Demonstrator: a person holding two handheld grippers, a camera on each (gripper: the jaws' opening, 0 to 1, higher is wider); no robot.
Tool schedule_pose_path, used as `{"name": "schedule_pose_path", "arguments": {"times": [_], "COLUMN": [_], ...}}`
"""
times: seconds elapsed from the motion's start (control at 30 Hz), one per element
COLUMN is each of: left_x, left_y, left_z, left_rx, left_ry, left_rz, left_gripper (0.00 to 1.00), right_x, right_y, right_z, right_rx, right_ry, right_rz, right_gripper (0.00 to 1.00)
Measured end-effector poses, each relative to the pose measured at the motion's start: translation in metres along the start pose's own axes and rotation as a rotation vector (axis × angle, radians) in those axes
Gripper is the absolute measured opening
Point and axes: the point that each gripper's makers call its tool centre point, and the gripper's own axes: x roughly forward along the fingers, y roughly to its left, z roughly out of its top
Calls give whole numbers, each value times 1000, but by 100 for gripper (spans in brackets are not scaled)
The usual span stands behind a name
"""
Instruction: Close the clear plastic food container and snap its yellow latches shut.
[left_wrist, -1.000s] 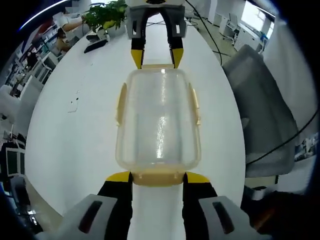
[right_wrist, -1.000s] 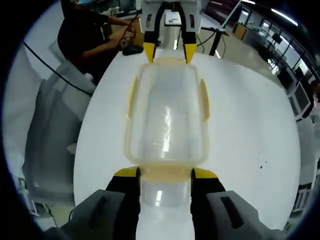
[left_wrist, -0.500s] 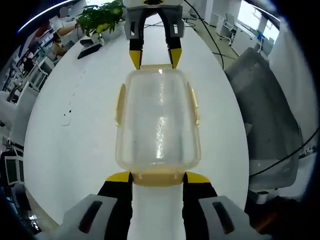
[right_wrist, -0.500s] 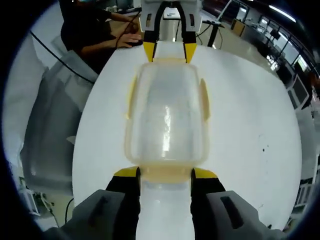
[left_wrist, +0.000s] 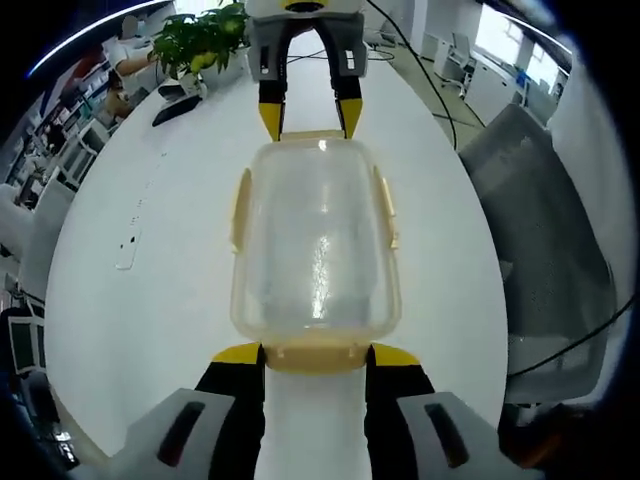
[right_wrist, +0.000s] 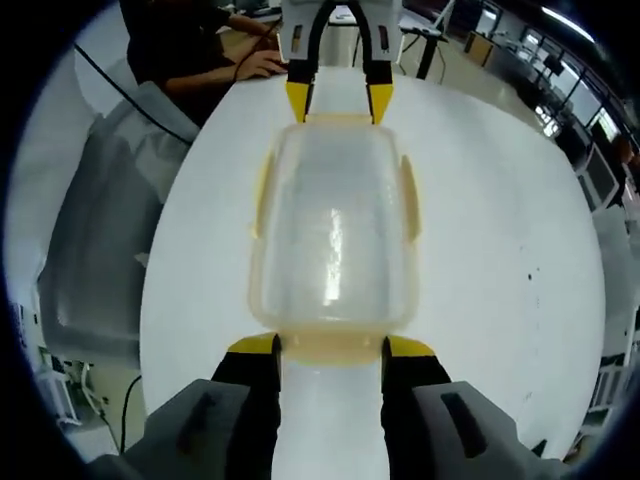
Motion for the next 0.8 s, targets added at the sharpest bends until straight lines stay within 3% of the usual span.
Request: {"name": "schedule_pose_path", "arguments": {"times": [0.8], "left_x": [31], "left_y": [14], "left_z": [18], "left_rx": [19], "left_ry": [-16], "left_rz": [-2], "left_gripper": [32], "right_x": [7], "right_y": [-10], "right_z": [-36], "right_rx": [18], "right_ry": [47], "right_rz": [-4], "right_gripper": [36]}}
